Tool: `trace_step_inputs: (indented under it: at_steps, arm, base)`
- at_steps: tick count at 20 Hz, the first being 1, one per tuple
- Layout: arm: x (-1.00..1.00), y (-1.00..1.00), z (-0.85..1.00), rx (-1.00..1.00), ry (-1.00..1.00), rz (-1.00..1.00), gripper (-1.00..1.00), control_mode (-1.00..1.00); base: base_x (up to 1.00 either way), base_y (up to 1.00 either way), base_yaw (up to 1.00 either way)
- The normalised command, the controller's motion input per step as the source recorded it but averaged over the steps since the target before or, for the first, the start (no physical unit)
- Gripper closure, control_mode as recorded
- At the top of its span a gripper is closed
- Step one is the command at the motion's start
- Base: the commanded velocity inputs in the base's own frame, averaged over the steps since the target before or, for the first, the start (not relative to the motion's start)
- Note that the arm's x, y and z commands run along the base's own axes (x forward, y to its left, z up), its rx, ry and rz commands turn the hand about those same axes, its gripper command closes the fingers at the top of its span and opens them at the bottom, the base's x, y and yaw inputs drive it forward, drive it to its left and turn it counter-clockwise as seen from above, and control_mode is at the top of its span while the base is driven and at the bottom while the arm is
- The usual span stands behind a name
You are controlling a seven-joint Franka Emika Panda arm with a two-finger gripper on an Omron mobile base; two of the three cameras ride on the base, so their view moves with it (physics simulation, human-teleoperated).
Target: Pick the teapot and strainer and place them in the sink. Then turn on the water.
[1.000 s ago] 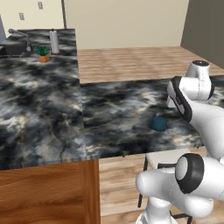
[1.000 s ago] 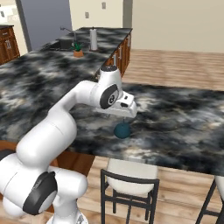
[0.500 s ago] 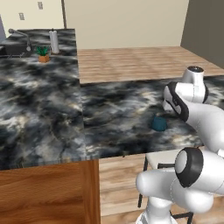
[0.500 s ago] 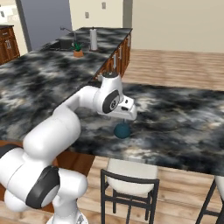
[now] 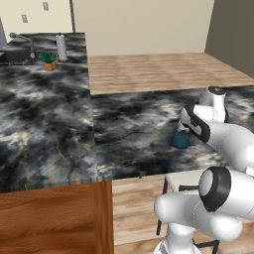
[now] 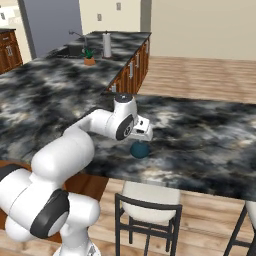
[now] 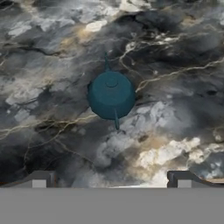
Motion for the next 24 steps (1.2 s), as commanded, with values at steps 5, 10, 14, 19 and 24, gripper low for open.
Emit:
trace_step_inputs:
  at_steps: [5,10,14,19,24]
  arm:
    - [0.03,0.01,-0.08,-0.02,-0.04,0.13,-1.0,-1.0]
    - [0.15,0.0,0.0,-0.04,0.04,0.08,-1.0,-1.0]
    - [0.23,0.0,-0.02,0.0,0.12,0.1,-1.0,-1.0]
    - [0.21,0.0,-0.04,0.0,0.14,0.09,-1.0,-1.0]
    - [0.18,0.0,-0.14,0.0,0.07,0.08,-1.0,-1.0]
  base:
    - [0.0,0.0,0.0]
    - [0.0,0.0,0.0]
    - [0.0,0.0,0.0]
    - [0.0,0.0,0.0]
    - [0.0,0.0,0.0]
